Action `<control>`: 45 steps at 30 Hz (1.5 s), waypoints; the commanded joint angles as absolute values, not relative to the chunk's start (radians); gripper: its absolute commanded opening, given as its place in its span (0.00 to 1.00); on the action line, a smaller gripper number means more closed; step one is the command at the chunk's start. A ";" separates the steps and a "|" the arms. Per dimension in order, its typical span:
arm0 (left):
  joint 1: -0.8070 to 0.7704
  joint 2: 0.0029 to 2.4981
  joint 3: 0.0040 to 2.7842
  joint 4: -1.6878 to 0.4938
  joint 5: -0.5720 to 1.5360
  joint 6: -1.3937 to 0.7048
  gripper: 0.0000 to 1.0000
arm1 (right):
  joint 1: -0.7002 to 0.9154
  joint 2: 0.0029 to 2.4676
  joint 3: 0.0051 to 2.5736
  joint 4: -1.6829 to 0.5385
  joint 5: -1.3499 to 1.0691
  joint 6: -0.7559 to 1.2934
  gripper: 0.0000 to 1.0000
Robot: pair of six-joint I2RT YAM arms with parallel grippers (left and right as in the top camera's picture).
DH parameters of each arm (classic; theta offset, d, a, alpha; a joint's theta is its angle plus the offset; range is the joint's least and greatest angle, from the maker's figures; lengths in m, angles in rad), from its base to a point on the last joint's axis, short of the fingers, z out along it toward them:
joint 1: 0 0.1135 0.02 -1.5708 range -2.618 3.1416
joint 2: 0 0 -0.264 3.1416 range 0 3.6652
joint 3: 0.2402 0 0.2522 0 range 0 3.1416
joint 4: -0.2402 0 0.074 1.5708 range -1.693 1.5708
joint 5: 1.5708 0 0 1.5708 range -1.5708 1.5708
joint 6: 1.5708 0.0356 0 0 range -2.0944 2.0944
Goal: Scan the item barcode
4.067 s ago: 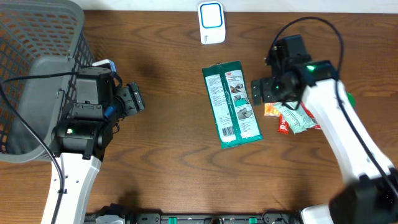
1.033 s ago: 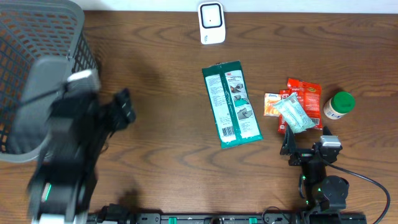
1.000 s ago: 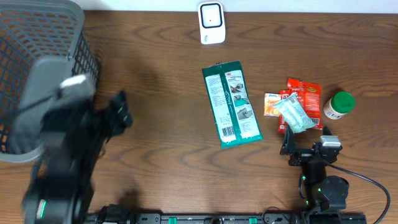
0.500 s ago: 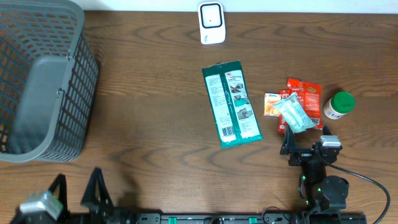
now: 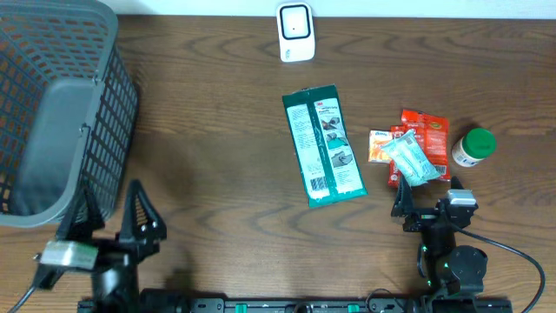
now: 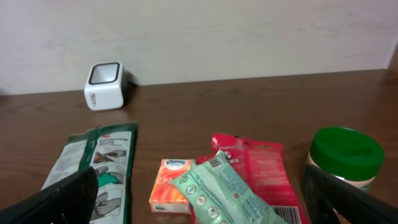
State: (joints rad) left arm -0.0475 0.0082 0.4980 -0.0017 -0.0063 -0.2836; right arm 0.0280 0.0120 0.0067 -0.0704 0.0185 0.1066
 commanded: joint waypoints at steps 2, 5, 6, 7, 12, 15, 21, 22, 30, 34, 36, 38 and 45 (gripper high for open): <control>-0.044 0.002 0.264 0.286 -0.004 -0.271 0.82 | 0.020 0.007 0.006 -0.074 0.017 0.119 0.99; -0.044 0.002 0.120 0.433 0.015 -0.271 0.82 | 0.020 0.007 0.006 -0.074 0.017 0.119 0.99; -0.044 0.002 0.090 0.443 0.019 -0.271 0.82 | 0.020 0.007 0.006 -0.074 0.017 0.119 0.99; -0.044 0.002 0.064 0.443 0.019 -0.271 0.82 | 0.020 0.007 0.006 -0.074 0.017 0.119 0.99; -0.044 0.002 0.004 0.357 0.016 -0.270 0.82 | 0.020 0.007 0.006 -0.074 0.017 0.118 0.99; -0.043 0.002 0.004 0.208 0.014 -0.265 0.82 | 0.020 0.007 0.006 -0.074 0.017 0.119 0.99; -0.043 0.002 0.004 0.080 0.023 -0.038 0.82 | 0.020 0.007 0.006 -0.074 0.017 0.119 0.99; -0.042 0.002 0.004 0.080 0.044 0.004 0.82 | 0.020 0.007 0.006 -0.074 0.017 0.119 0.99; -0.043 0.002 0.004 0.067 0.132 0.141 0.82 | 0.020 0.007 0.006 -0.074 0.017 0.118 0.99; -0.043 0.002 0.004 -0.017 0.131 0.135 0.82 | 0.020 0.007 0.006 -0.074 0.017 0.119 0.99; -0.043 0.002 0.004 -0.063 0.130 0.135 0.82 | 0.020 0.007 0.006 -0.074 0.017 0.119 0.99; -0.043 0.009 0.004 -0.060 0.131 0.135 0.82 | 0.020 0.007 0.006 -0.074 0.017 0.118 0.99; -0.043 0.018 0.004 -0.059 0.131 0.135 0.82 | 0.020 0.007 0.006 -0.074 0.017 0.119 0.99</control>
State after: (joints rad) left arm -0.0467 0.0132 0.0120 -0.0147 0.1131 0.1135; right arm 0.0280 0.0120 0.0067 -0.0700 0.0181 0.1066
